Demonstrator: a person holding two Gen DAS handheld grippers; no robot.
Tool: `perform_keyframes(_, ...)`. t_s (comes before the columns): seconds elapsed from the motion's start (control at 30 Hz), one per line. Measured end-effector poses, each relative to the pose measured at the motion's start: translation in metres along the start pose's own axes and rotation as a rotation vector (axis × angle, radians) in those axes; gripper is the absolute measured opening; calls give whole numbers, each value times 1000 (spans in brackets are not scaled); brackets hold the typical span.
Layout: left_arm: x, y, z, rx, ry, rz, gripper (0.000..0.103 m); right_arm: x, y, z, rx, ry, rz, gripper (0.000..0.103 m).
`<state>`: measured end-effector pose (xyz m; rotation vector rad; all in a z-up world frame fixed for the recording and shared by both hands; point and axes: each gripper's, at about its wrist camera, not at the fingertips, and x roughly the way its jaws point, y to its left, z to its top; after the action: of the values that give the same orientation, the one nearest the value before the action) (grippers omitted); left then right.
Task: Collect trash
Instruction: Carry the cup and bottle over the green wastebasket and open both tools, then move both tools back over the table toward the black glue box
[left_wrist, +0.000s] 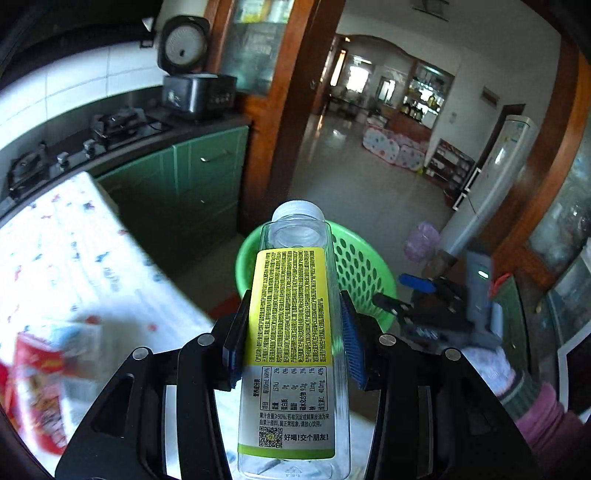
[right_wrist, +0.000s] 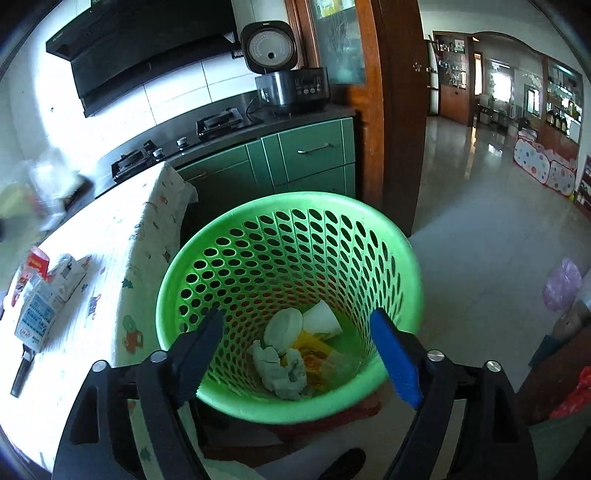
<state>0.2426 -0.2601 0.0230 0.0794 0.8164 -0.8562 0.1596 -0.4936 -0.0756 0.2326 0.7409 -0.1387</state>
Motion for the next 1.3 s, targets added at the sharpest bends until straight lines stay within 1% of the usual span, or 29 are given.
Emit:
perform_keyframes(0.13, 41, -11, 10, -5, 51, -5, 43, -14, -7, -8, -2, -22, -6, 82)
perform_keyframes(0.27, 72, -21, 15, -2, 85, -2, 43, -22, -13, -18, 2, -26, 2, 84)
perform_keyframes(0.47, 109, -30, 16, -10, 131, 11, 44, -24, -22, -28, 31, -27, 9, 84)
perform_keyframes(0.67, 133, -34, 15, -20, 164, 30, 45, -22, -29, -37, 54, -15, 8, 85)
perform_keyframes(0.7, 135, -36, 14, -16, 166, 34, 48, -23, -30, -39, 57, -17, 8, 85)
perform_keyframes(0.73, 135, -38, 14, -12, 162, 36, 55, -22, -29, -38, 59, -17, 7, 85)
perform_keyframes(0.77, 133, -39, 13, -4, 152, 36, 57, -23, -30, -39, 64, -18, 9, 85)
perform_keyframes(0.83, 126, -41, 13, 6, 131, 38, 64, -25, -30, -40, 67, -21, 11, 85)
perform_keyframes(0.97, 106, -44, 12, 22, 108, 58, 65, -33, -24, -41, 66, -33, 15, 85)
perform_keyframes(1.03, 86, -46, 9, 38, 81, 77, 73, -38, -20, -41, 62, -41, 18, 87)
perform_keyframes(1.1, 66, -48, 5, 50, 54, 98, 74, -45, -13, -41, 58, -56, 25, 89)
perform_keyframes(1.17, 45, -48, 0, 62, 31, 111, 79, -49, -7, -41, 56, -63, 40, 90)
perform_keyframes(1.2, 31, -49, -4, 73, 12, 131, 82, -51, -1, -41, 51, -65, 47, 90)
perform_keyframes(1.3, -3, -43, -14, 74, -15, 157, 85, -60, 14, -42, 32, -73, 71, 91)
